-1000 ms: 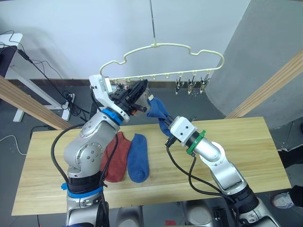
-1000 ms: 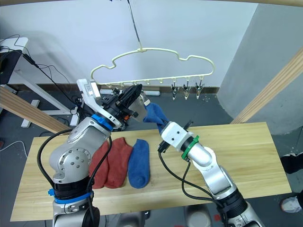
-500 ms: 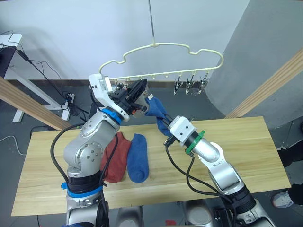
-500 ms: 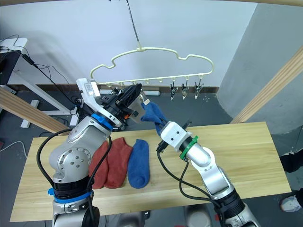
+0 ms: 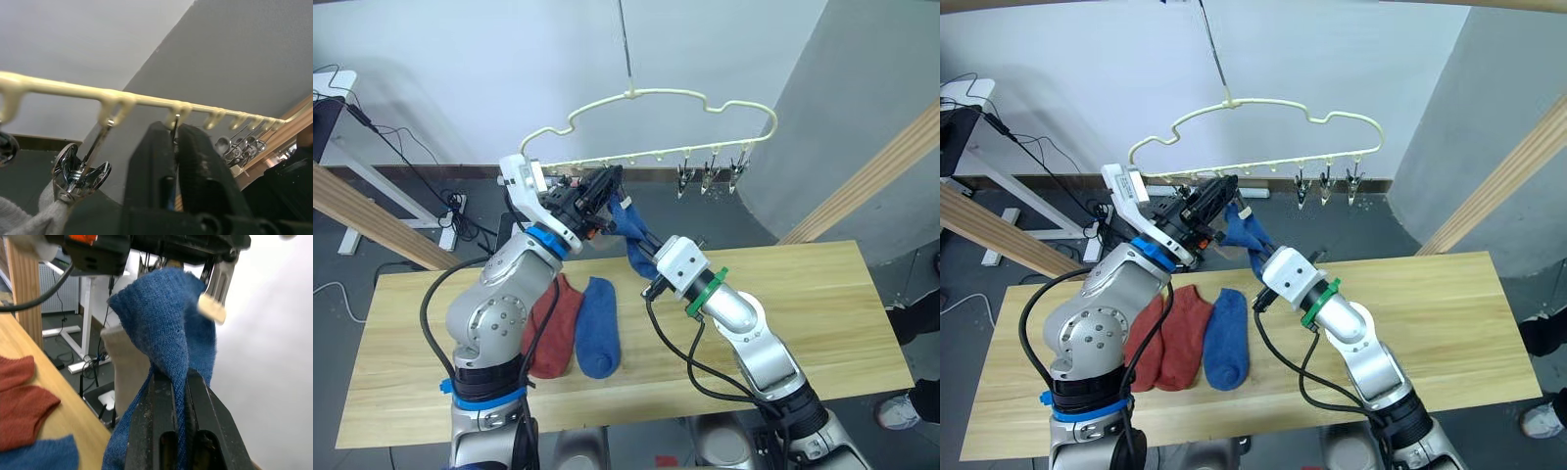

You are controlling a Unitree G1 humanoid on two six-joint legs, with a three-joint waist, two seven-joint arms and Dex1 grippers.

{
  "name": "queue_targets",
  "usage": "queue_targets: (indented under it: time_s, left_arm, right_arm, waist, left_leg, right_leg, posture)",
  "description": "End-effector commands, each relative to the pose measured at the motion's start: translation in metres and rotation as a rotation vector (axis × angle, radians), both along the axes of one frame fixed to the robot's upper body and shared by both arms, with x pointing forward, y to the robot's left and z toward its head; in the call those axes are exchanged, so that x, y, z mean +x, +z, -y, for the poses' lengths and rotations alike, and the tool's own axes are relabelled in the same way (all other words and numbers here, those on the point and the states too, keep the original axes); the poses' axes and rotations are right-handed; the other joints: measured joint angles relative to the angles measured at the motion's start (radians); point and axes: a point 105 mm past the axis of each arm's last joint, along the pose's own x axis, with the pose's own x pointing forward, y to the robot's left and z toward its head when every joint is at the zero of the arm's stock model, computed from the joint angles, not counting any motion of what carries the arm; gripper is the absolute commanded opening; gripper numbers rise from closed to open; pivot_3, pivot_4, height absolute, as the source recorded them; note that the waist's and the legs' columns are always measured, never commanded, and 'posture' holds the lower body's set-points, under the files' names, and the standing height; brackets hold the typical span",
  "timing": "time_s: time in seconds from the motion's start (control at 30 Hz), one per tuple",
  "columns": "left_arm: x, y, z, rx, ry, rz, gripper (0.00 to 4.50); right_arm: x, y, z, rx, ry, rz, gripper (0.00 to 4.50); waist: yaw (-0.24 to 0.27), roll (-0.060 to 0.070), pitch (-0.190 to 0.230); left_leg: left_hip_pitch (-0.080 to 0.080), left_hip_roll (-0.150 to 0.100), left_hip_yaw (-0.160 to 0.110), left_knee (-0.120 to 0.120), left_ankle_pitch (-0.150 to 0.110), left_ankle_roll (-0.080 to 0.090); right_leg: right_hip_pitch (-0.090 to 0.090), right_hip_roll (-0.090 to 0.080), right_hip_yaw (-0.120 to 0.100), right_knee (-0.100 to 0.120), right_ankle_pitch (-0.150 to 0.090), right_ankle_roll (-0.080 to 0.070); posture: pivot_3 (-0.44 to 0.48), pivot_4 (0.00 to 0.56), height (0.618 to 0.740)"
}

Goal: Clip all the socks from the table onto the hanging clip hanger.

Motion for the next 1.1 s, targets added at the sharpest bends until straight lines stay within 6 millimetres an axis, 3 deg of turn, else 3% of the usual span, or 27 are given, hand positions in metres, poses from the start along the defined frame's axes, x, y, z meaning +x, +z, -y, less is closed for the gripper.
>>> queue_targets:
  time_s: [0.03, 0.1, 0.2, 0.33, 0.43, 0.6, 0.77, 0.9, 1.1]
  left_arm:
    - [-0.01, 0.013, 0.002, -0.003, -0.026, 0.064, 1.95]
    - [-0.01, 0.012, 0.002, 0.001, -0.026, 0.065, 2.42]
    - [-0.012, 0.011, 0.001, 0.008, -0.03, 0.069, 3.3]
    - [-0.013, 0.007, -0.001, 0.048, -0.021, 0.077, 4.49]
    - [-0.016, -0.001, -0.007, 0.11, -0.02, 0.073, 4.5]
    - [-0.028, -0.016, -0.014, 0.263, -0.075, 0.064, 4.5]
    - [-0.055, -0.035, -0.033, 0.485, -0.2, 0.051, 4.5]
    - [-0.07, -0.038, -0.036, 0.536, -0.295, 0.045, 4.5]
    - [-0.084, -0.03, -0.037, 0.571, -0.384, 0.083, 4.5]
  right_arm:
    - [-0.003, 0.01, -0.004, 0.023, 0.018, 0.045, 0.0]
    - [-0.003, 0.011, -0.005, 0.027, 0.029, 0.042, 0.0]
    - [-0.005, 0.012, -0.007, 0.061, 0.06, 0.013, 0.75]
    - [-0.005, 0.006, -0.006, -0.001, 0.06, 0.003, 2.1]
    - [-0.006, -0.008, 0.009, -0.103, 0.064, -0.041, 3.03]
    - [-0.015, -0.01, 0.039, -0.205, 0.087, -0.099, 3.08]
    - [-0.017, 0.02, 0.069, -0.22, 0.048, -0.098, 3.08]
    - [-0.013, 0.033, 0.077, -0.178, -0.005, -0.163, 3.08]
    - [-0.004, 0.064, 0.07, -0.026, -0.029, -0.163, 3.08]
  waist:
    - [0.0, 0.0, 0.0]
    - [0.0, 0.0, 0.0]
    - [0.0, 0.0, 0.0]
    - [0.0, 0.0, 0.0]
    - [0.0, 0.0, 0.0]
    - [0.001, 0.0, 0.0]
    - [-0.001, 0.001, 0.0]
    - [0.003, 0.001, 0.0]
    - [0.01, 0.001, 0.0]
  left_leg:
    - [0.0, 0.0, 0.0, 0.0, 0.0, 0.0]
    - [0.0, 0.0, 0.0, 0.0, 0.0, 0.0]
    - [0.0, 0.0, 0.0, 0.0, 0.0, 0.0]
    - [0.0, 0.0, 0.0, 0.0, 0.0, 0.0]
    - [0.0, 0.0, 0.0, 0.0, 0.0, 0.0]
    - [0.0, 0.0, 0.0, 0.0, 0.0, 0.0]
    - [0.001, 0.0, 0.0, -0.001, 0.0, 0.0]
    - [0.001, 0.003, -0.001, -0.002, 0.0, 0.0]
    - [0.0, 0.004, -0.001, -0.001, 0.0, 0.0]
  right_leg:
    - [0.0, 0.0, 0.0, 0.0, 0.0, 0.0]
    - [0.0, 0.0, 0.0, 0.0, 0.0, 0.0]
    - [0.0, 0.0, 0.0, 0.0, 0.0, 0.0]
    - [0.0, 0.0, 0.0, 0.0, 0.0, 0.0]
    - [0.0, 0.0, 0.0, 0.0, 0.0, 0.0]
    - [0.0, 0.0, 0.0, 0.0, 0.0, 0.0]
    - [0.0, 0.0, 0.001, 0.0, 0.0, -0.001]
    - [-0.001, 0.001, 0.0, 0.0, 0.001, -0.002]
    - [-0.001, -0.001, 0.0, 0.0, 0.001, -0.002]
  posture:
    - [-0.236, 0.353, 0.74]
    - [-0.236, 0.353, 0.74]
    - [-0.236, 0.353, 0.74]
    - [-0.236, 0.351, 0.74]
    - [-0.236, 0.349, 0.74]
    - [-0.232, 0.343, 0.74]
    - [-0.214, 0.334, 0.74]
    - [-0.203, 0.33, 0.74]
    - [-0.179, 0.315, 0.74]
